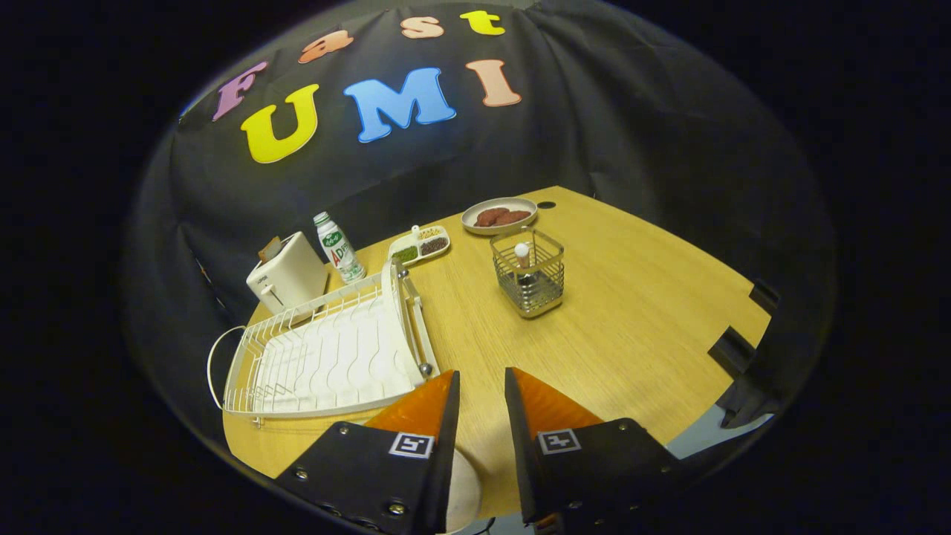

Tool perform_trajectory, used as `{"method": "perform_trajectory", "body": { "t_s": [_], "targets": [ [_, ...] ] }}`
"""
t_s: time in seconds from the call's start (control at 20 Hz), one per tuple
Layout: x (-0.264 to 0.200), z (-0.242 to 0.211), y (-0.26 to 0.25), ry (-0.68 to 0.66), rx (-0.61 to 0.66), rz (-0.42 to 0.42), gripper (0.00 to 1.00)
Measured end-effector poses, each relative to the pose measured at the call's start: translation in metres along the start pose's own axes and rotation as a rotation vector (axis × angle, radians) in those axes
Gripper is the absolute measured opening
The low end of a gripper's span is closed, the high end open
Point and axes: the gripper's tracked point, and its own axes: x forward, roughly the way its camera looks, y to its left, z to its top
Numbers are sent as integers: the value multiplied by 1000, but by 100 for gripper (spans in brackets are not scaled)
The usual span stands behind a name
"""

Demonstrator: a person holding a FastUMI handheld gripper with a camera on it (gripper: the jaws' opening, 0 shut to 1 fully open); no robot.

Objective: Take the plate from the dish rack, then take the spoon from the basket and place it into the plate.

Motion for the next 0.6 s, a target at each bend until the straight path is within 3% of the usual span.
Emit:
{"method": "perform_trajectory", "body": {
  "t_s": [0.6],
  "targets": [
    [55, 79, -33, -93, 1, -102, 37]
  ]
}}
